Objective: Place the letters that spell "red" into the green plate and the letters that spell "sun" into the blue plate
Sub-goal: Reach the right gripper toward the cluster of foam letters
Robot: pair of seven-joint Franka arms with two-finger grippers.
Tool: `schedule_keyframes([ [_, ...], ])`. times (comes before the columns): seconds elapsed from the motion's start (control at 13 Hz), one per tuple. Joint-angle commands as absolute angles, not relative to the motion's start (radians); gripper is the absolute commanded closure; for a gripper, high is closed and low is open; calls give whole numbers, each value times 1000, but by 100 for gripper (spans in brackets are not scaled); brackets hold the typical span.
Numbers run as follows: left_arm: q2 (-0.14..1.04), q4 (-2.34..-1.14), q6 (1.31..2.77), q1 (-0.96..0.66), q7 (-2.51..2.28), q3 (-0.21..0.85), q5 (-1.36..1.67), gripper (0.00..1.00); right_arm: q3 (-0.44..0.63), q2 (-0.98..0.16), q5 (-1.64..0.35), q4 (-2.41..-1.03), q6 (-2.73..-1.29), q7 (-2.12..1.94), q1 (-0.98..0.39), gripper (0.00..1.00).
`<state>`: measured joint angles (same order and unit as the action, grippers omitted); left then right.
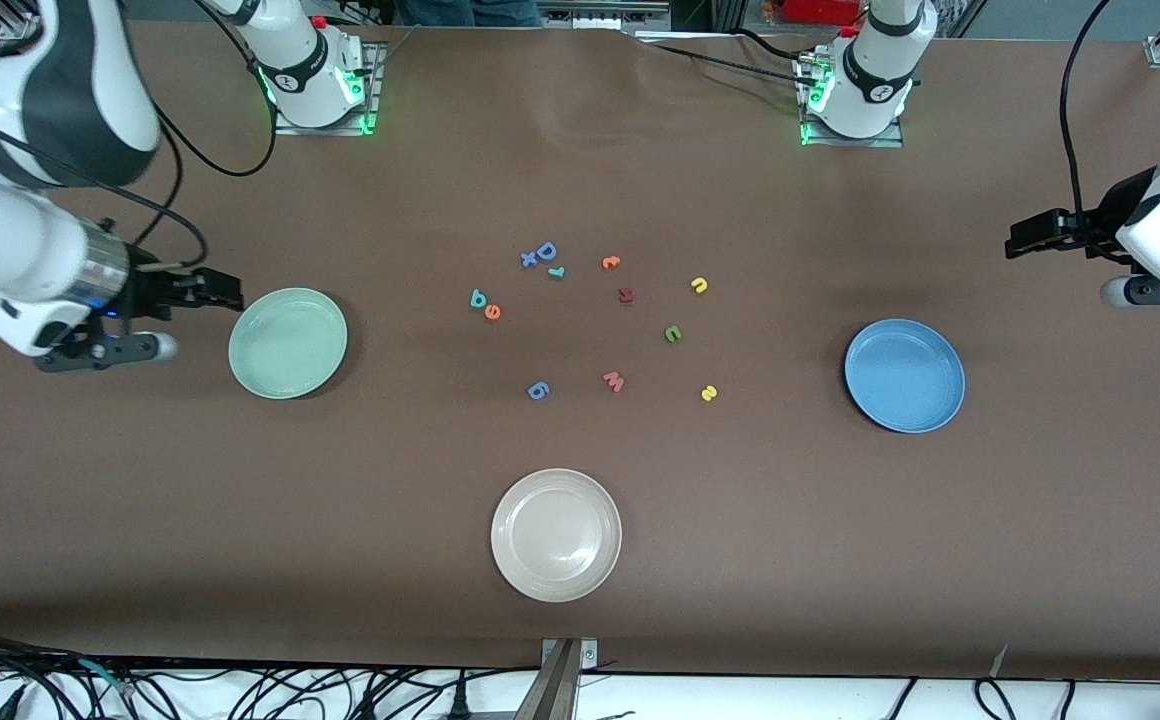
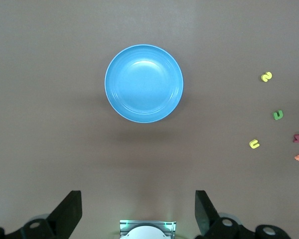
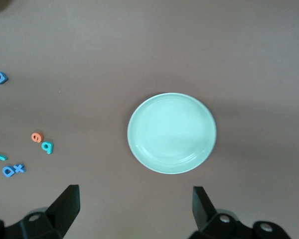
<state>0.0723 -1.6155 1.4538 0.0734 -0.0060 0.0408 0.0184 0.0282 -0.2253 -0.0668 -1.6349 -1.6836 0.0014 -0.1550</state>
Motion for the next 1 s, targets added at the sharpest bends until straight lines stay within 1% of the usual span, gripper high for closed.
schedule_keyframes([
  [0.0,69,-1614,1459,72,15,43,-15,0,34,-233,-75,-1667,-1741,160,-253,0],
  [0.08,69,-1614,1460,72,15,43,-15,0,34,-235,-74,-1684,-1749,272,-293,0],
  [0.31,69,-1614,1459,72,15,43,-15,0,32,-233,-67,-1778,-1847,463,-405,0],
  [0.54,69,-1614,1459,72,15,43,-15,0,28,-221,-66,-1909,-2010,585,-481,1],
  [0.77,69,-1614,1459,72,15,43,-15,0,6,-236,-64,-1980,-2123,762,-581,1],
  [0.92,69,-1614,1459,72,15,43,-15,0,6,-245,-55,-2041,-2230,839,-621,1],
])
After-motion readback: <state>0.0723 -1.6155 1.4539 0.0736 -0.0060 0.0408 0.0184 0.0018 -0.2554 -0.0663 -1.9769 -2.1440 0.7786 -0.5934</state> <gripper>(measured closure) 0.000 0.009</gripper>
